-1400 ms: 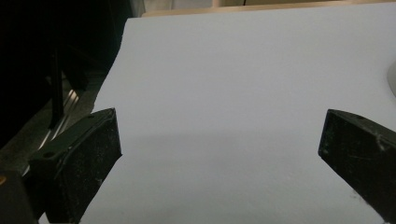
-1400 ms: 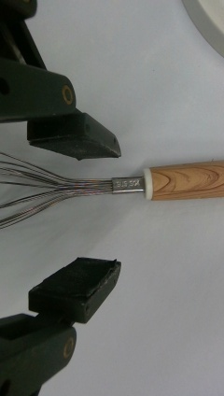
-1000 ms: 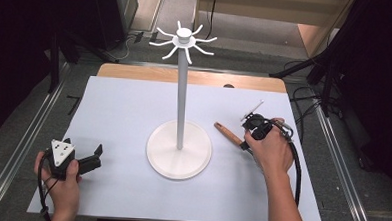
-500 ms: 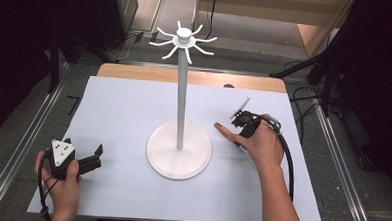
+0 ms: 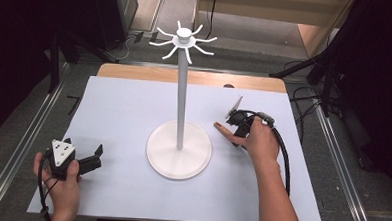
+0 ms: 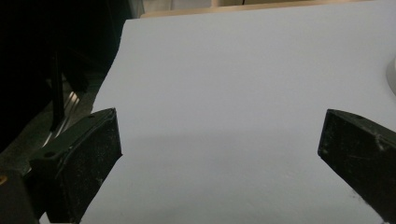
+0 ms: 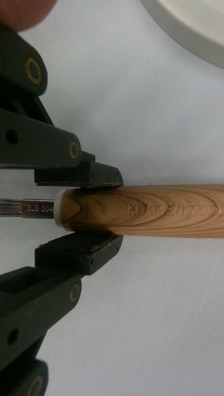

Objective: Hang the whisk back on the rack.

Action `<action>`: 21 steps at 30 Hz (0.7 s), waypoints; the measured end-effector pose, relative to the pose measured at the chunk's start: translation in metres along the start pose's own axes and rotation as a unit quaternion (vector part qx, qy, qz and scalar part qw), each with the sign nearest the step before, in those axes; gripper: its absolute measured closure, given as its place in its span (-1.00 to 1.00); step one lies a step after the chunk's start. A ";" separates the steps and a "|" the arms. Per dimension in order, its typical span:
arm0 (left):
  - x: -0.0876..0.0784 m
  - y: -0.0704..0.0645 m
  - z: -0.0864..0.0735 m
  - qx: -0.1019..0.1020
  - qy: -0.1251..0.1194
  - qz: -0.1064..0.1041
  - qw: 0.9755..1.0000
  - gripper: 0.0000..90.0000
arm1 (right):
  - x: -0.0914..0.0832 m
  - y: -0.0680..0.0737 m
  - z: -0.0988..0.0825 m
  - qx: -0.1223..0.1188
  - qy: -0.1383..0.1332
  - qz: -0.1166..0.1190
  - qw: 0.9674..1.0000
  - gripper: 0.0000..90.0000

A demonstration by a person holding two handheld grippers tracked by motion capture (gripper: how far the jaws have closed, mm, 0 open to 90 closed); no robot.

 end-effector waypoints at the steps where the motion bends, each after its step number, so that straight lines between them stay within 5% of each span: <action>1: 0.000 0.000 0.000 0.000 0.000 0.000 1.000 -1.00 | 0.001 0.000 0.000 0.002 0.002 0.002 1.000 0.55; 21: 0.000 -0.001 0.000 0.004 0.000 0.002 1.000 -1.00 | 0.004 -0.002 0.003 0.004 0.027 0.013 1.000 0.57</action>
Point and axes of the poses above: each handheld gripper's, and its own axes: x roughly forward along the jaws, z roughly out of its top, y roughly to its left, the point moved 6 cm from there along x, roughly forward along the jaws, and after that the axes turned 6 degrees about -x, right-handed, at the moved point
